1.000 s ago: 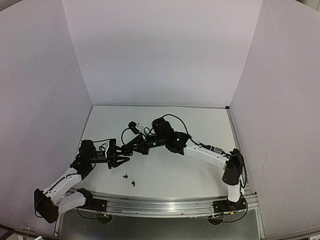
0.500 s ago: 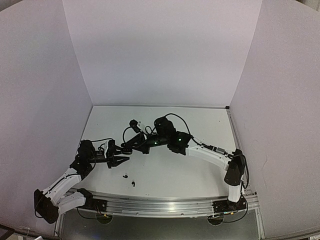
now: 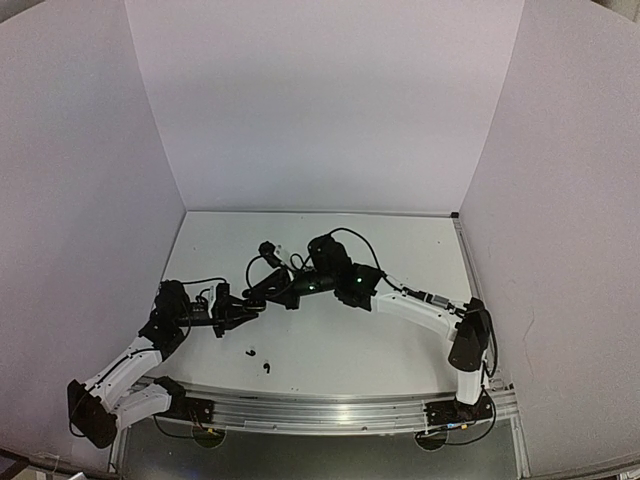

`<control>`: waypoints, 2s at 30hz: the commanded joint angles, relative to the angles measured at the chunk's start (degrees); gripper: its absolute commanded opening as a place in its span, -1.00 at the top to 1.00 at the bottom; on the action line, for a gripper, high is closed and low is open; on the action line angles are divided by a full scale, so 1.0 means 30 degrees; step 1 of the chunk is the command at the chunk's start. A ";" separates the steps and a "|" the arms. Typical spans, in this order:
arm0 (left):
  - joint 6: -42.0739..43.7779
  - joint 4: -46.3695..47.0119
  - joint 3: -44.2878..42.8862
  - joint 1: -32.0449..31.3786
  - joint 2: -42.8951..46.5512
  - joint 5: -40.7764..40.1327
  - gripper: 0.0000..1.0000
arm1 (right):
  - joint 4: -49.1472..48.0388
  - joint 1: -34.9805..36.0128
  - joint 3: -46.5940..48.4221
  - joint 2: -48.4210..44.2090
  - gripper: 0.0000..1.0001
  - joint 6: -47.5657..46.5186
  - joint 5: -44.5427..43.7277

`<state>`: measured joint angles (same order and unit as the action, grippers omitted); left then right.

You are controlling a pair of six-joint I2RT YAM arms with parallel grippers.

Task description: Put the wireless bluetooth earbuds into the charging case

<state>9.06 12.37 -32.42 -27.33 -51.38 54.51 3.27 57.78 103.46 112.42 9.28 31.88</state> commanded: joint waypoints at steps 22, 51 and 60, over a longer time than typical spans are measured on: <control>-0.0217 0.0524 -0.0282 -0.0001 0.0224 0.0062 0.32 | -0.0786 -0.0049 -0.0350 -0.0269 0.94 0.0135 0.0225; -0.2404 0.0839 0.0351 -0.0001 0.0346 -0.2447 1.00 | -0.0829 -0.0110 -0.0467 -0.0353 -0.03 0.1797 -0.2468; -0.5330 0.0980 0.1631 -0.0001 0.0882 -0.5445 1.00 | -0.0818 -0.0651 -0.0616 -0.1495 -0.60 0.5740 -0.7346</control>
<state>-0.89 13.09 -28.95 -27.33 -50.43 44.32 2.18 57.08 102.28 112.34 19.14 19.52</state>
